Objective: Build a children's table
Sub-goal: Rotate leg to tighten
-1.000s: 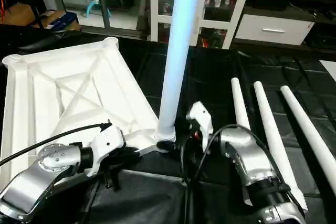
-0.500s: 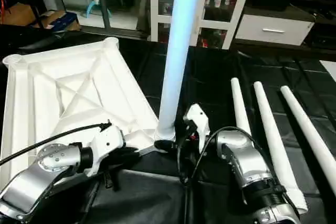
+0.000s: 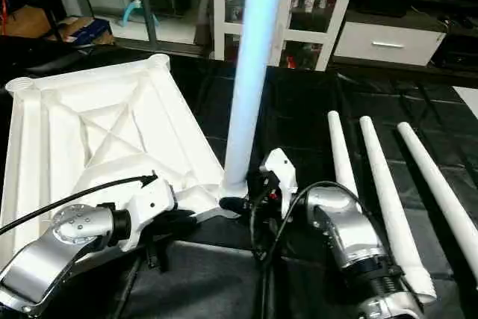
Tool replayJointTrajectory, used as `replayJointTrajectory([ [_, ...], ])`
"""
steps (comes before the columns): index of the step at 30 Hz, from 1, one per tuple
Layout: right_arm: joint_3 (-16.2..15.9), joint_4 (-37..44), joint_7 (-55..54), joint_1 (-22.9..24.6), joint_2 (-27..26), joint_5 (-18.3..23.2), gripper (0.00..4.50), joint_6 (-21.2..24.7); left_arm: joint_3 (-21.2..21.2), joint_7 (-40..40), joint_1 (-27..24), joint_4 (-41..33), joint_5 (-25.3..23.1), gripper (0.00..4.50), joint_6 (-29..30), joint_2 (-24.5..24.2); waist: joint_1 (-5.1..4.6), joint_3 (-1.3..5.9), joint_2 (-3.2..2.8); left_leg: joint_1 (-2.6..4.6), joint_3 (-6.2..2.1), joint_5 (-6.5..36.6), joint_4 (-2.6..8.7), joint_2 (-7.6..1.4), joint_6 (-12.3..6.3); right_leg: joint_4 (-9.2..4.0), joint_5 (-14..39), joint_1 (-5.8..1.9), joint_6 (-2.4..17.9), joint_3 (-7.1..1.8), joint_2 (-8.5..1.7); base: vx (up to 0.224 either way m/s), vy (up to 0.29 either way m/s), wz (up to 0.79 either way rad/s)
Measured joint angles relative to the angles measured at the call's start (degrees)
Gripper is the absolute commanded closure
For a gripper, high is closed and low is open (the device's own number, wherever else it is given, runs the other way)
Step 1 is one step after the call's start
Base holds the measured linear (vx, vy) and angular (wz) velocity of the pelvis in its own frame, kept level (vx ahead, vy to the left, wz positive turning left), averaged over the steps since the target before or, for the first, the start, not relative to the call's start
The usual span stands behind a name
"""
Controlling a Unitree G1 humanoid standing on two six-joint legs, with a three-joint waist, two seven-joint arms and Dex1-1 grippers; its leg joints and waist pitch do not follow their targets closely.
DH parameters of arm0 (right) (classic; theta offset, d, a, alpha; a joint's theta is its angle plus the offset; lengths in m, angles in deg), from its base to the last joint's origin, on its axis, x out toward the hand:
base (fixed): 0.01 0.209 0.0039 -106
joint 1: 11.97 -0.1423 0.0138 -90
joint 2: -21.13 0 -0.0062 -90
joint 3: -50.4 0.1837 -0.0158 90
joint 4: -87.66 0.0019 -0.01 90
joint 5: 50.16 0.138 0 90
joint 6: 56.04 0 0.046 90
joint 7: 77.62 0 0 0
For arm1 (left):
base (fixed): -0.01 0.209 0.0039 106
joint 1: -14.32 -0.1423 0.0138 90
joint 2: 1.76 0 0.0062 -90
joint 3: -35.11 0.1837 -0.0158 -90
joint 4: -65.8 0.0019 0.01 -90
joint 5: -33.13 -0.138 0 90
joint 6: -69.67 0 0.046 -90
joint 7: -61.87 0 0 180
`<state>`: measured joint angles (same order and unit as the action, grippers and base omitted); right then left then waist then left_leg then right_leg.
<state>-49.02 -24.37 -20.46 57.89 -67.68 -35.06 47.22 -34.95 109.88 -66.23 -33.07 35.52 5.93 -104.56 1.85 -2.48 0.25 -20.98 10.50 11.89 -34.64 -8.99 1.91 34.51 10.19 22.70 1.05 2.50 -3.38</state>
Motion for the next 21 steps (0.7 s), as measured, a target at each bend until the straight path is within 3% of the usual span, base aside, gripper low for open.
replayJointTrajectory([
  [7,2.28,-4.09,-14.28,-1.05,-6.73,-2.57,1.69,-2.56,0.24,-5.21,5.17,6.67,-2.31,4.5,2.18,5.68,-0.32,0.03,0.04,0.32,-0.01,-0.08,0.0,0.0,0.14,0.01,0.06,-0.11,-0.12,0.0,0.0,0.0,0.0,0.0],
  [12,4.58,-12.68,-35.19,-7.18,-16.02,-6.8,1.7,-4.44,-0.21,-13.92,11.88,16.83,-5.2,4.5,3.89,13.61,-1.73,-0.06,-0.13,0.53,-0.39,-0.07,0.01,0.03,0.17,-0.59,0.13,-0.35,-0.22,0.38,-0.01,-0.052,0.005,-0.07],
  [16,5.16,-14.64,-38.58,-7.86,-17.56,-7.01,1.71,-6.15,-0.17,-15.31,12.99,18.63,-5.62,4.5,3.96,14.85,-1.88,-0.2,-0.45,0.54,-0.79,-0.07,0.11,0.02,0.16,-1.56,0.13,-0.77,-0.22,1.15,-0.17,0.0,0.0,0.0],
  [21,6.19,-14.74,-37.02,-7.81,-17.74,-6.71,1.71,-6.58,-0.18,-14.61,12.99,18.49,-5.62,4.5,3.8,14.6,-1.99,-0.2,-0.45,0.54,-0.7,-0.07,0.09,0.1,0.16,-1.55,0.12,-0.76,-0.21,1.19,-0.38,0.0,0.0,0.0],
])
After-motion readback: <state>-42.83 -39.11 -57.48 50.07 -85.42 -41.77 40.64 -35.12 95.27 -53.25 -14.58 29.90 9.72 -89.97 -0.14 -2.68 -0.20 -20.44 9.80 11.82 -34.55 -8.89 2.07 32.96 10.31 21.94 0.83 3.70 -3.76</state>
